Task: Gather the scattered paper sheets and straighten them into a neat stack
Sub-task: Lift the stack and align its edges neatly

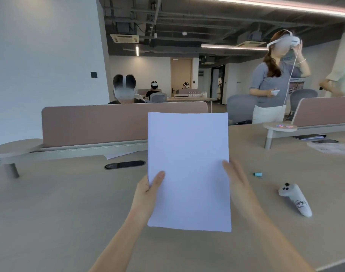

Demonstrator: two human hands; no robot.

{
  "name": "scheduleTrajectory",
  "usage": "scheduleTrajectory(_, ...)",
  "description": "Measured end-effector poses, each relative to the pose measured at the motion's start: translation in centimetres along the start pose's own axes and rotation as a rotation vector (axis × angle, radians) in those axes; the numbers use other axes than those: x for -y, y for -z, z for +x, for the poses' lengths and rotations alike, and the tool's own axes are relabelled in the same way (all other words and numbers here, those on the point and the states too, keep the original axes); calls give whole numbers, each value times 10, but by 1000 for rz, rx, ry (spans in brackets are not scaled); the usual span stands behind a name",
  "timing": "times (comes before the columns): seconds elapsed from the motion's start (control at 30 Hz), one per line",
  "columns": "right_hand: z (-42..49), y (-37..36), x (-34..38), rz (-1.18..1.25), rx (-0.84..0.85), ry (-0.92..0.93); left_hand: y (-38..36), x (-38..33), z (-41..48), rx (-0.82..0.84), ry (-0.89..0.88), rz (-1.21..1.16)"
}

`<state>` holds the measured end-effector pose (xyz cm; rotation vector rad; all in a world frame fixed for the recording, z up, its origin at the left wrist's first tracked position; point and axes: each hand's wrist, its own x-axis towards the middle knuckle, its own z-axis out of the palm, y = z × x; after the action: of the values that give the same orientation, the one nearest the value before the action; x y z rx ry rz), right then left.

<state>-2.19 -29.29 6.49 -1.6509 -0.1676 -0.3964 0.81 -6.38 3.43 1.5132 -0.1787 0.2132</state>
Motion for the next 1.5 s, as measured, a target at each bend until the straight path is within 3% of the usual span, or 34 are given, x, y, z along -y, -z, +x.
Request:
scheduleTrajectory(0.23,34,10,-41,-81,-185,-77,-41,34,27,-15,147,13)
scheduleTrajectory(0.5,121,35,-105,-345,-135,-317,-67,76,88,28,414,266)
scheduleTrajectory(0.77,157,38,-144,-507,-72,-479,-67,92,120,23,587,192)
scheduleTrajectory(1.27,186,40,-158,-791,-65,-480,-80,71,128,51,493,511)
scheduleTrajectory(1.5,178,50,-134,-773,-33,-327,-65,60,130,138,393,740)
